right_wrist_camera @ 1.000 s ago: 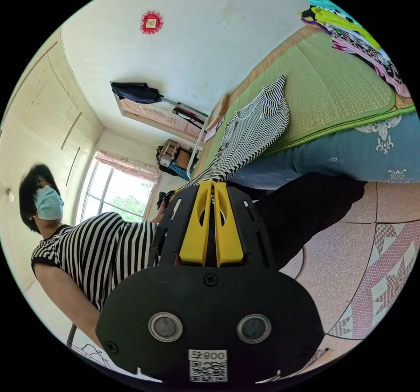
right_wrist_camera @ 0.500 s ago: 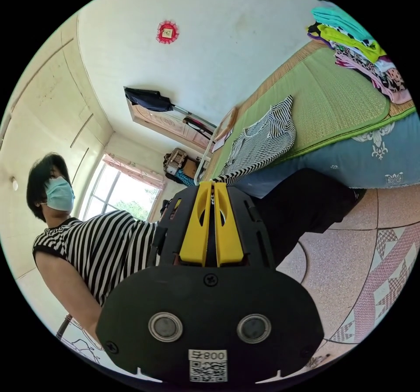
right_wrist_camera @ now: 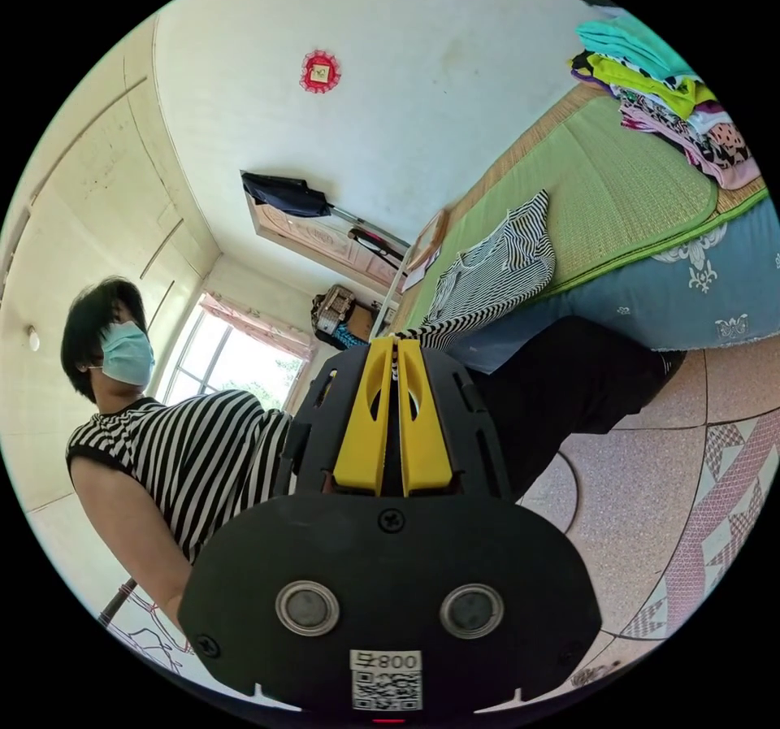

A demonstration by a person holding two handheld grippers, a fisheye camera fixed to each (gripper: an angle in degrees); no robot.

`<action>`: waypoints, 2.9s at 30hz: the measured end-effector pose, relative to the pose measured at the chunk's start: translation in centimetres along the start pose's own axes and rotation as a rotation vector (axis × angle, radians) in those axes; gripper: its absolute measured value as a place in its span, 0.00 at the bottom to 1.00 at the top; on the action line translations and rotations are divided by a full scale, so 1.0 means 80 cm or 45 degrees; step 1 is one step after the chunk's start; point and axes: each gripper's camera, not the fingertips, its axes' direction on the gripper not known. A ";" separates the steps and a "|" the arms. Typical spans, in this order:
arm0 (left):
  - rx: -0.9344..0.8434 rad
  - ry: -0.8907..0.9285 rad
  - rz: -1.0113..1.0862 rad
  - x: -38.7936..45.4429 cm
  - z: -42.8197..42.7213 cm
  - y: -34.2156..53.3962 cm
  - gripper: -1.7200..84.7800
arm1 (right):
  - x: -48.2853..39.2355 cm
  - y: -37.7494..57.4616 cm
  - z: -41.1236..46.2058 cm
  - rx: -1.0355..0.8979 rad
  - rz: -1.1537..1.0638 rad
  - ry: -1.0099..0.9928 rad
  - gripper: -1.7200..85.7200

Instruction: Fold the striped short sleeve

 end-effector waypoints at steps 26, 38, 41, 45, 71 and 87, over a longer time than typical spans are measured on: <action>0.030 0.107 0.017 0.005 0.015 -0.028 0.03 | -0.013 0.001 -0.001 0.092 -0.020 -0.061 0.02; 0.040 0.134 0.042 0.012 0.035 -0.094 0.03 | -0.012 -0.044 0.012 0.121 -0.026 -0.065 0.02; 0.038 0.140 0.041 0.012 0.042 -0.114 0.03 | -0.009 -0.058 0.018 0.130 -0.020 -0.071 0.02; 0.040 0.141 0.025 0.010 0.051 -0.141 0.03 | -0.005 -0.077 0.026 0.124 -0.012 -0.066 0.02; 0.060 0.132 -0.001 0.026 0.104 -0.321 0.03 | 0.015 -0.205 0.061 0.148 0.064 -0.047 0.02; 0.052 0.084 -0.049 0.028 0.144 -0.443 0.03 | 0.029 -0.316 0.102 0.072 0.124 0.017 0.02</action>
